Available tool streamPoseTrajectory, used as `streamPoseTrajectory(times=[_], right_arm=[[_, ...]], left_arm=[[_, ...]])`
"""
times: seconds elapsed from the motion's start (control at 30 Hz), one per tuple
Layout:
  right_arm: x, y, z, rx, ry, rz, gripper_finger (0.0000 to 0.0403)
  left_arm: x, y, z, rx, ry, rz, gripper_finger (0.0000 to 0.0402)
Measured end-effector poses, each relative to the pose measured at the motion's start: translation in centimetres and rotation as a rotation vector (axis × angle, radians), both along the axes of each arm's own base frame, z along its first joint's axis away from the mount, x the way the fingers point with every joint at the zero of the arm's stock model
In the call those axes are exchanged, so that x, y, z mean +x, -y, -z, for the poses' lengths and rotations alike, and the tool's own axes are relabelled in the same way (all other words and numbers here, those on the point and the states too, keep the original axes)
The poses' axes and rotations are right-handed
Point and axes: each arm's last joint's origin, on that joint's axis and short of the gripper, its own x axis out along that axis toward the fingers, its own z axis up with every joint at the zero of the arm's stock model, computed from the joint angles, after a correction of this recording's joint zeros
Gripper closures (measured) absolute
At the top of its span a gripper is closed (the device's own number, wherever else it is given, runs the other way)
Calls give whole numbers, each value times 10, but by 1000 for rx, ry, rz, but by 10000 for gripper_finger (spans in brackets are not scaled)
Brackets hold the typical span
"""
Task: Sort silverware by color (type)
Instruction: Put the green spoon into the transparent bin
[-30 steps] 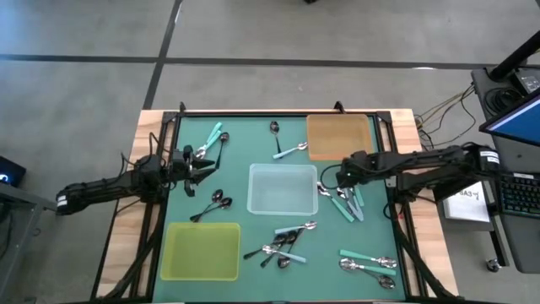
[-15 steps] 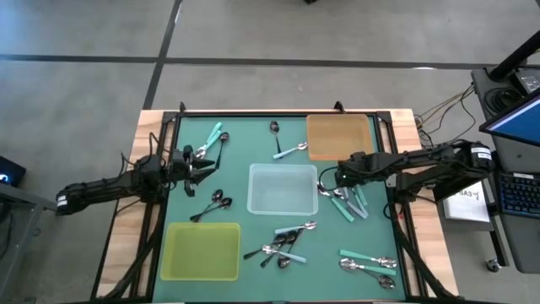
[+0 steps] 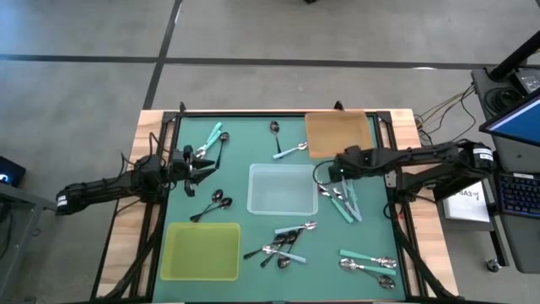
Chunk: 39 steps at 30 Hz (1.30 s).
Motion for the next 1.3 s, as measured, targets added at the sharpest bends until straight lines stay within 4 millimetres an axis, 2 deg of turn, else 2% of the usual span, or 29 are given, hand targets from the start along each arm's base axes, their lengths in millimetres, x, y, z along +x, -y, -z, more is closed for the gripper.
streamPoseTrajectory(times=[0.17,0.37,0.47,0.57,0.77,0.87,1.03,1.17,1.3], right_arm=[[25,-7,-36,-64,111,-122,383],[57,-39,-61,-129,285,-298,384],[74,-58,-59,-157,372,-391,384],[95,-72,-48,-191,438,-472,384],[136,-80,-20,-321,525,-611,384],[150,-80,-16,-358,489,-658,384],[167,-83,-26,-373,479,-723,376],[168,-84,-44,-344,380,-752,334],[158,-82,-66,-284,204,-746,289]], left_arm=[[0,0,0,0,0,0,274],[0,0,0,0,0,0,274],[0,0,0,0,0,0,274],[0,0,0,0,0,0,274],[0,0,0,0,-1,0,274],[0,0,0,0,-1,0,274],[0,0,0,0,0,0,274],[0,0,0,0,0,0,274],[0,0,0,0,0,0,274]])
